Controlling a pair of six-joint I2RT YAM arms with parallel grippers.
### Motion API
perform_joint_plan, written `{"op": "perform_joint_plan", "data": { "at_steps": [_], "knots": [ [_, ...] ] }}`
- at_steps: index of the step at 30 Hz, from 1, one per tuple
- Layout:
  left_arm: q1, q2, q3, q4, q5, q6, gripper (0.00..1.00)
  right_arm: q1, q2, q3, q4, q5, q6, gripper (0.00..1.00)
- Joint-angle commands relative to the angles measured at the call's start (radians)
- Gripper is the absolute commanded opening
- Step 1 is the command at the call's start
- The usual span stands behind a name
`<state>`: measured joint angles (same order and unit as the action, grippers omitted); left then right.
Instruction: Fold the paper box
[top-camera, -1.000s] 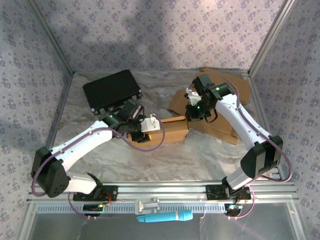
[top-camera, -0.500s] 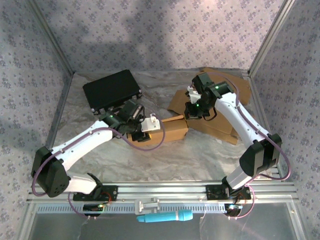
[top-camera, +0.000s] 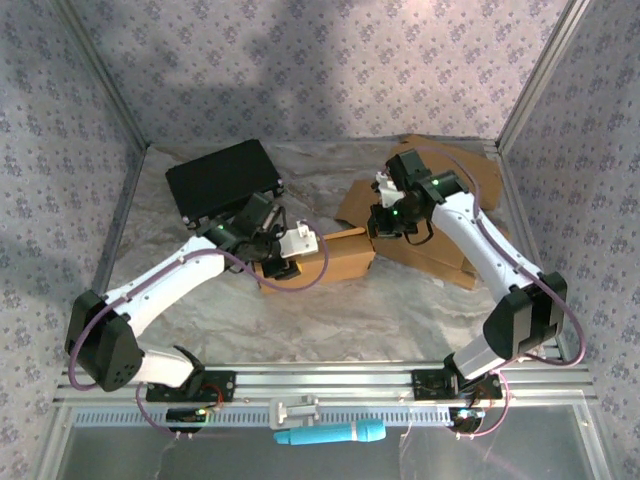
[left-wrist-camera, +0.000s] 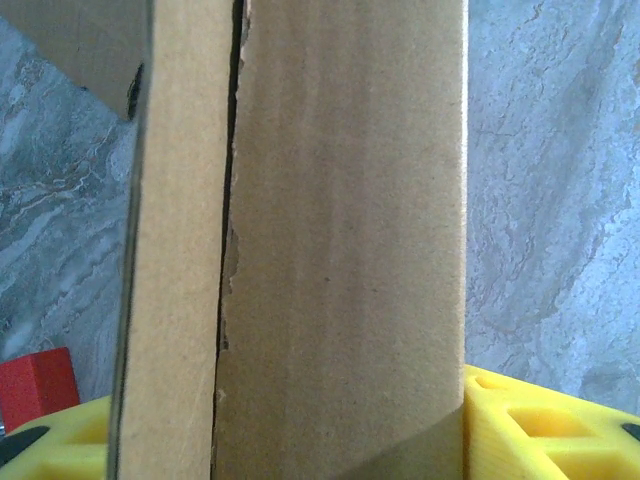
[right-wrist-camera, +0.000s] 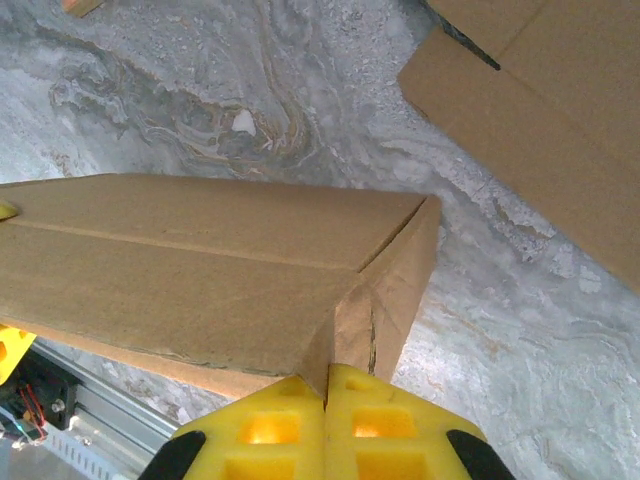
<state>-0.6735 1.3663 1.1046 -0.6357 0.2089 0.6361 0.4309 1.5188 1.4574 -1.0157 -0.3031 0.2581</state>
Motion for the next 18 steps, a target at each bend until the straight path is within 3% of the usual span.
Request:
{"op": "perform_joint_plan", "data": {
  "at_steps": [1, 10, 18],
  "knots": [
    [0.025, 0.005, 0.042, 0.013, 0.037, -0.049, 0.58, 0.012, -0.031, -0.066, -0.002, 0.051, -0.009, 0.0],
    [0.044, -0.007, 0.048, 0.027, 0.043, -0.119, 0.65, 0.038, -0.073, -0.119, 0.076, 0.127, -0.029, 0.0],
    [0.055, -0.023, 0.029, 0.024, 0.051, -0.159, 0.65, 0.09, -0.091, -0.183, 0.129, 0.187, -0.027, 0.0]
  ]
}}
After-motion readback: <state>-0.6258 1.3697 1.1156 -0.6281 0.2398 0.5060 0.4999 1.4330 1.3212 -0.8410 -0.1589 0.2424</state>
